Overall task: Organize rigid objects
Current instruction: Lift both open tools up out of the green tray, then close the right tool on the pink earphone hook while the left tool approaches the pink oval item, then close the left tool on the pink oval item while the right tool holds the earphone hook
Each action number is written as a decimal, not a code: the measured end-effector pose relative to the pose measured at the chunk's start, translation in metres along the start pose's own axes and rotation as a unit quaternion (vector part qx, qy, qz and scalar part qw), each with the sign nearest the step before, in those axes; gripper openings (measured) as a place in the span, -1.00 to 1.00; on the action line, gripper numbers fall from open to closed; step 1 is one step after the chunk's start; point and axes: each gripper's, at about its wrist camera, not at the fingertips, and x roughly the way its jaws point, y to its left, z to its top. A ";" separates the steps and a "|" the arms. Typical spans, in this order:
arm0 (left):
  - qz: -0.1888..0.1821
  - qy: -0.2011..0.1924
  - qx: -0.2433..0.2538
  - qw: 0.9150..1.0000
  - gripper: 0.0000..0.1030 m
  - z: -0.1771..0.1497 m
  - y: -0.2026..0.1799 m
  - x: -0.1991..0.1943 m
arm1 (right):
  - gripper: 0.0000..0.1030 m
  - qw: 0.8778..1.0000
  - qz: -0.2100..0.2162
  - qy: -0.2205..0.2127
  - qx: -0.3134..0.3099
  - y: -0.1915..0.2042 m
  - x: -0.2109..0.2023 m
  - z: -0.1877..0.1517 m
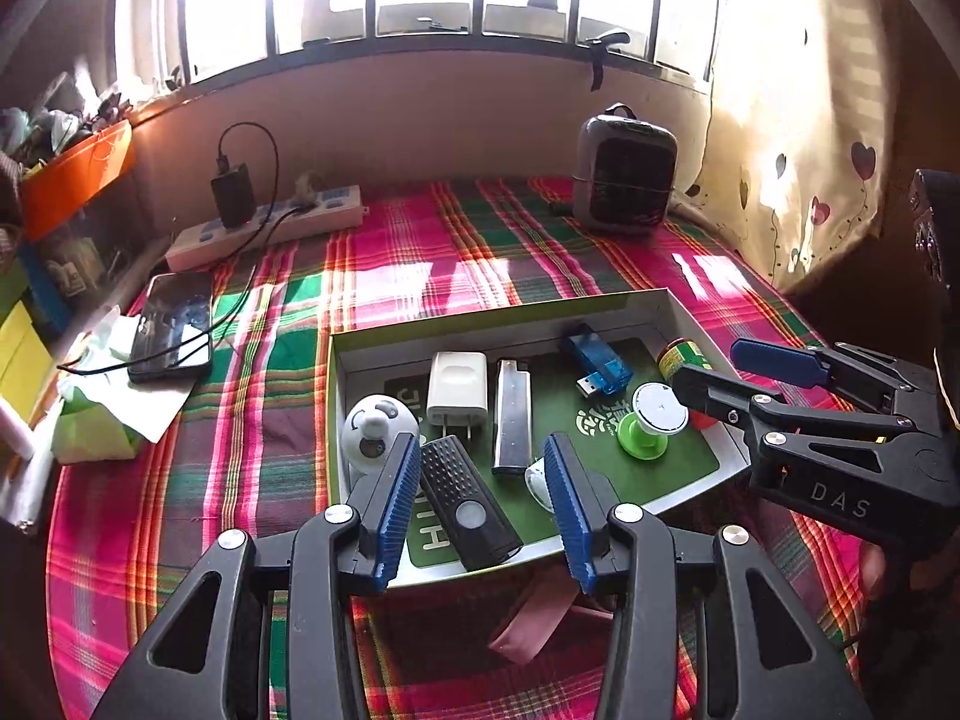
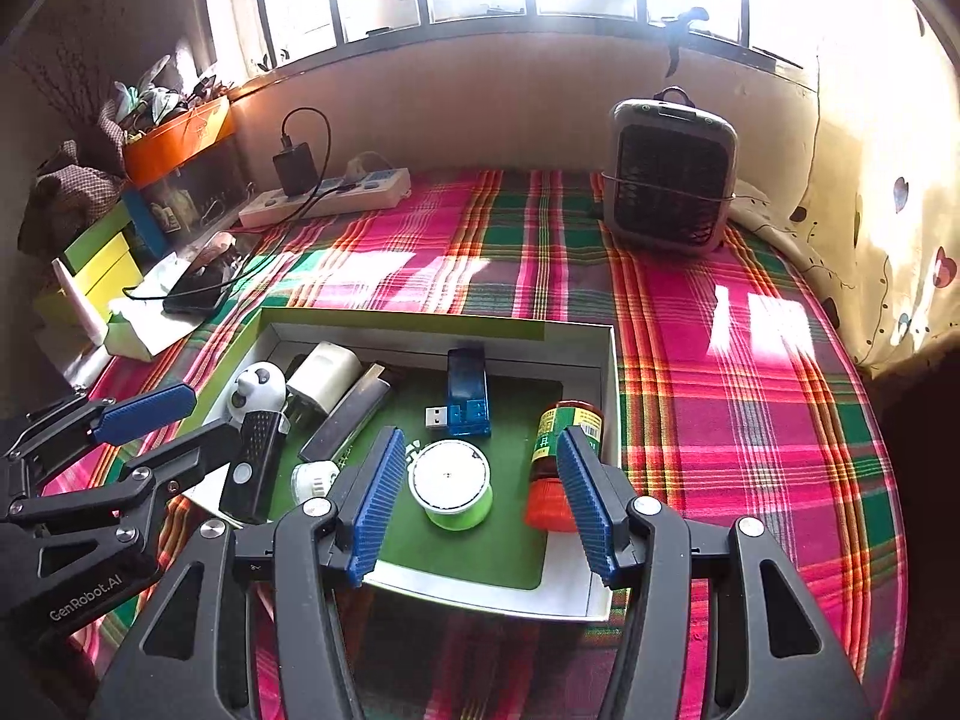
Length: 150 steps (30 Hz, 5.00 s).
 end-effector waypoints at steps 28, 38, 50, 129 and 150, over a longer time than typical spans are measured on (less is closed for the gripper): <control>-0.044 0.017 -0.100 0.994 -0.18 -0.073 0.062 -0.036 | 0.05 0.992 0.092 0.023 -0.078 0.043 -0.022 -0.061; -0.070 0.030 -0.115 0.990 -0.17 -0.086 0.074 -0.034 | 0.05 0.988 0.104 0.051 -0.097 0.057 -0.001 -0.072; -0.088 0.042 -0.119 0.988 -0.16 -0.091 0.074 -0.028 | 0.05 0.987 0.094 0.066 -0.115 0.066 0.013 -0.072; -0.049 0.072 0.026 0.996 -0.32 -0.058 -0.027 0.022 | -0.53 0.997 0.062 0.031 -0.045 -0.011 -0.028 -0.094; -0.044 0.067 0.006 0.997 -0.67 -0.062 -0.018 0.018 | -0.53 0.996 0.057 0.035 -0.051 -0.008 -0.027 -0.095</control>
